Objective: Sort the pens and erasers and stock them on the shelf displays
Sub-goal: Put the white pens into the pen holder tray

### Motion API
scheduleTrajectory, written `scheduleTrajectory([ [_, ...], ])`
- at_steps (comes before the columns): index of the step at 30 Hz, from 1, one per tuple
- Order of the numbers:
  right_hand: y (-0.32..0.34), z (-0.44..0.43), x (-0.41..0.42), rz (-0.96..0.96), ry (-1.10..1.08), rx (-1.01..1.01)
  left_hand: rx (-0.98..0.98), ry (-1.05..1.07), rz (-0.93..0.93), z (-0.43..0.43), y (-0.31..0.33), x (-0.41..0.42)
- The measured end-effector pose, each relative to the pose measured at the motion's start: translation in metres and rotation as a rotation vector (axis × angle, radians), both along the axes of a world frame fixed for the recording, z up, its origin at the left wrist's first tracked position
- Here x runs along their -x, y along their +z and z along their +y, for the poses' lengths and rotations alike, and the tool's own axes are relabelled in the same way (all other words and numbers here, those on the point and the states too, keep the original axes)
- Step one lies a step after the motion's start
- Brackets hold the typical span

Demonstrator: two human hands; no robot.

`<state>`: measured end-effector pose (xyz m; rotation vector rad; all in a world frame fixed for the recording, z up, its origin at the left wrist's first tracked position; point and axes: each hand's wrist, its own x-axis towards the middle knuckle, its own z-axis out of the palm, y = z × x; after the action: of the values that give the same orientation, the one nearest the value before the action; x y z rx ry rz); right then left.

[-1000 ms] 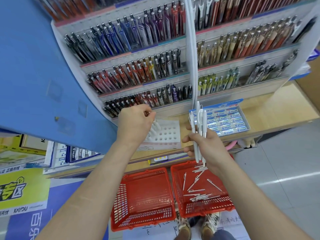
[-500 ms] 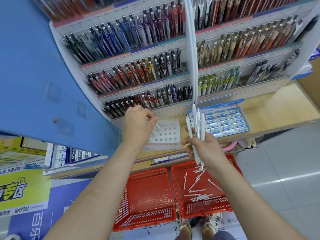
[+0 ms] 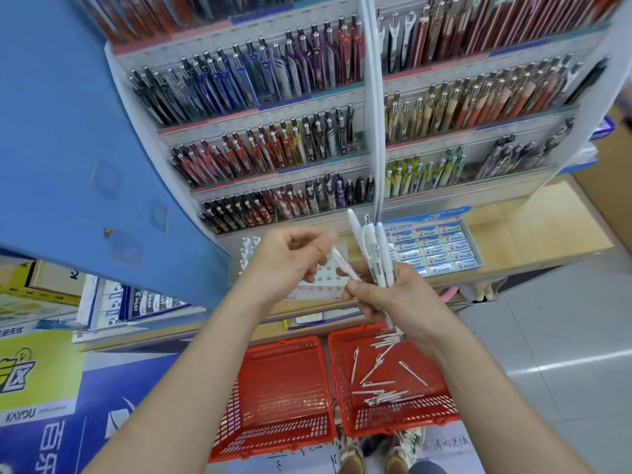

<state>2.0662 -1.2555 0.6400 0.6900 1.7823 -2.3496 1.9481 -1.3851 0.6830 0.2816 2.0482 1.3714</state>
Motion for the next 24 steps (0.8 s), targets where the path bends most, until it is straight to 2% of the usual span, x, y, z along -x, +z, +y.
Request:
scheduleTrajectory([
  [2,0.004,-0.001,0.002,-0.003,0.008,-0.010,-0.035,0.018,-0.012,-0.002,0.002,-0.005],
  [7,0.001,0.002,0.004,-0.035,-0.019,0.002,-0.107,0.247,0.005,-0.019,0.006,-0.001],
  [13,-0.034,-0.001,0.019,-0.153,-0.309,-0.208,-0.051,0.446,0.247,-0.048,0.016,0.009],
  [16,-0.049,-0.006,0.030,-0.181,-0.331,-0.401,0.032,0.452,0.344,-0.060,0.011,0.011],
  [21,-0.062,-0.017,0.045,-0.249,-0.191,-0.671,0.109,0.450,0.427,-0.068,0.002,0.010],
  [24,-0.073,-0.026,0.038,-0.223,-0.230,-0.638,0.146,0.440,0.486,-0.066,0.002,0.008],
])
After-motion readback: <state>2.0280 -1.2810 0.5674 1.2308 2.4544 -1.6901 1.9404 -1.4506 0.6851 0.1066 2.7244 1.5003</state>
